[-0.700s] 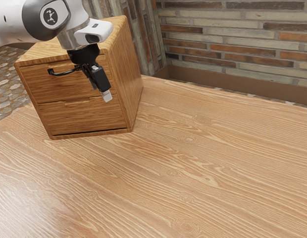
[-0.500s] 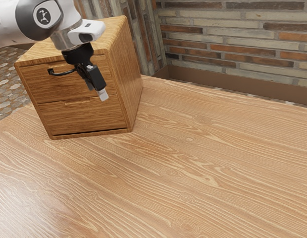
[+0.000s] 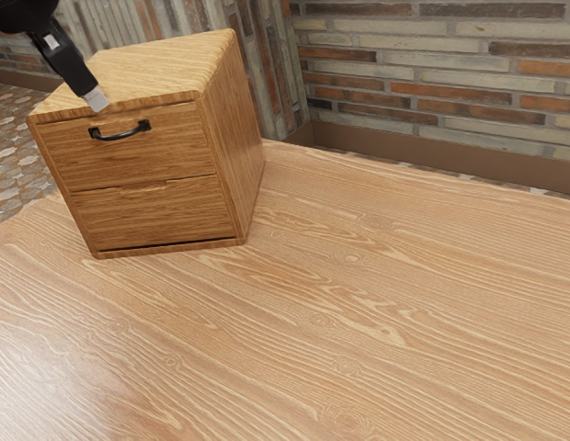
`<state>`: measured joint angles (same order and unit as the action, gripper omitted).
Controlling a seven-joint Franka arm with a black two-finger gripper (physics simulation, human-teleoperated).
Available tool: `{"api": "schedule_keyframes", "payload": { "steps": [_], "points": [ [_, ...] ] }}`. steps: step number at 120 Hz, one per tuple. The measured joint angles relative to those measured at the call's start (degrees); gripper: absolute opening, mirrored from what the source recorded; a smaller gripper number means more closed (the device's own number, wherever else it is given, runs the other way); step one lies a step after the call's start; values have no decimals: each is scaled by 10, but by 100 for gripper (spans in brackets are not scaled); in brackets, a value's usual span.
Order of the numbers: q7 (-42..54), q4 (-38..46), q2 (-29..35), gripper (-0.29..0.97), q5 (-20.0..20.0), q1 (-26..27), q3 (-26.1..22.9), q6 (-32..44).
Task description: Pull the drawer handle with one arm to open the drawer
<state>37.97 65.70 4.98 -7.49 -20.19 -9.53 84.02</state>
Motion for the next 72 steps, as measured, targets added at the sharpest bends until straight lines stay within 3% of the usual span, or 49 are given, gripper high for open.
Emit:
{"api": "schedule_keyframes", "payload": {
  "steps": [12,24,46,62,72],
  "points": [
    [55,4,-11,65,-30,19,-6,29],
    [107,5,-34,66,-31,23,19,38],
    [232,2,-92,66,32,16,85,113],
    [308,0,-105,66,51,-46,96,160],
    [352,0,-121,66,52,-53,94,177]
  ]
}}
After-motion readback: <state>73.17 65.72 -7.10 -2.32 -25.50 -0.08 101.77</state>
